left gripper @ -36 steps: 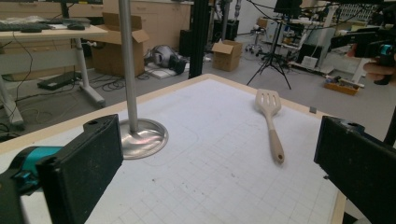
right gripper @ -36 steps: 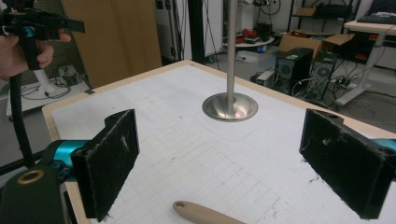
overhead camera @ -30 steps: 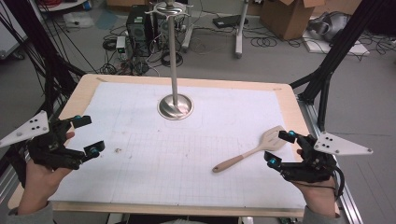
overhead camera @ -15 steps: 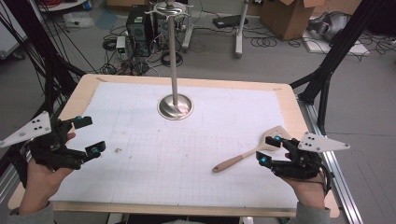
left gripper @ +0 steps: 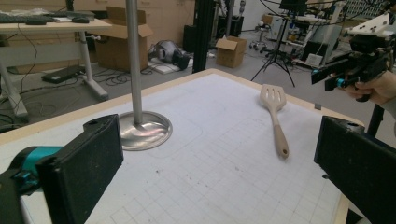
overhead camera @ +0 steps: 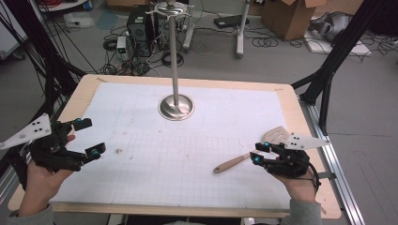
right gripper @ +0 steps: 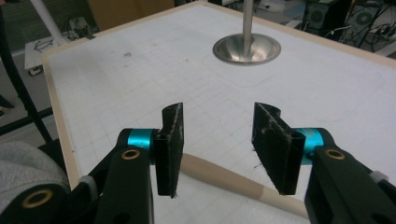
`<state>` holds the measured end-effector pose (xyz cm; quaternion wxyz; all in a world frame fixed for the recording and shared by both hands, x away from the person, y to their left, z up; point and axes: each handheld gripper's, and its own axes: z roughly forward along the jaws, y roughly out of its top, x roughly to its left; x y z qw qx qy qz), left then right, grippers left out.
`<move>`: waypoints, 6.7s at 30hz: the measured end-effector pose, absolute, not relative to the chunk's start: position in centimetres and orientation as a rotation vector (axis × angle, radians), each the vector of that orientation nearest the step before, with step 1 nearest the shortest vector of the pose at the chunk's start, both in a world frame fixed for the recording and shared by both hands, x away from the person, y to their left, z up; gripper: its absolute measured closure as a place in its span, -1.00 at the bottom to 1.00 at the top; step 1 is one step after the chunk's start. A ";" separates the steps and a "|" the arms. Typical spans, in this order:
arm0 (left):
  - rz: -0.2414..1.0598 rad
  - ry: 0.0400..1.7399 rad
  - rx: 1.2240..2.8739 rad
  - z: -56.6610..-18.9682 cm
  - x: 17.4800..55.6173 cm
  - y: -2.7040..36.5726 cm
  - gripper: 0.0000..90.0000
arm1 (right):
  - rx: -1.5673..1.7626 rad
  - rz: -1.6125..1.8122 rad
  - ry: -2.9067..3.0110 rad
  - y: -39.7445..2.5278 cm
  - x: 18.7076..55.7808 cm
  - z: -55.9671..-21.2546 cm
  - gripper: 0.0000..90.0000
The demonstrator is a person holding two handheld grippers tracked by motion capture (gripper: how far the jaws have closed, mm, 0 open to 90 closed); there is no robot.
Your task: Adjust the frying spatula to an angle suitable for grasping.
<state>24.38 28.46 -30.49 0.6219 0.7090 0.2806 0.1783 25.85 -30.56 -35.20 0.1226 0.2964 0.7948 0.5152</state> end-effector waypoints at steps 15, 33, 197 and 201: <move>0.402 0.635 1.623 -30.7 24.4 28.2 -0.96 | 0.844 1.459 2.380 -30.0 26.5 -37.0 0.82; 0.402 0.638 1.635 -30.8 24.5 28.2 -0.96 | 0.783 1.374 2.444 -29.2 27.3 -40.0 0.99; 0.414 0.780 1.710 -33.5 22.5 29.5 -0.96 | 1.108 1.080 2.322 -29.4 35.0 -44.6 1.00; 0.411 0.777 1.705 -33.5 22.6 29.5 -0.96 | 1.118 1.075 2.327 -29.5 34.7 -44.4 1.00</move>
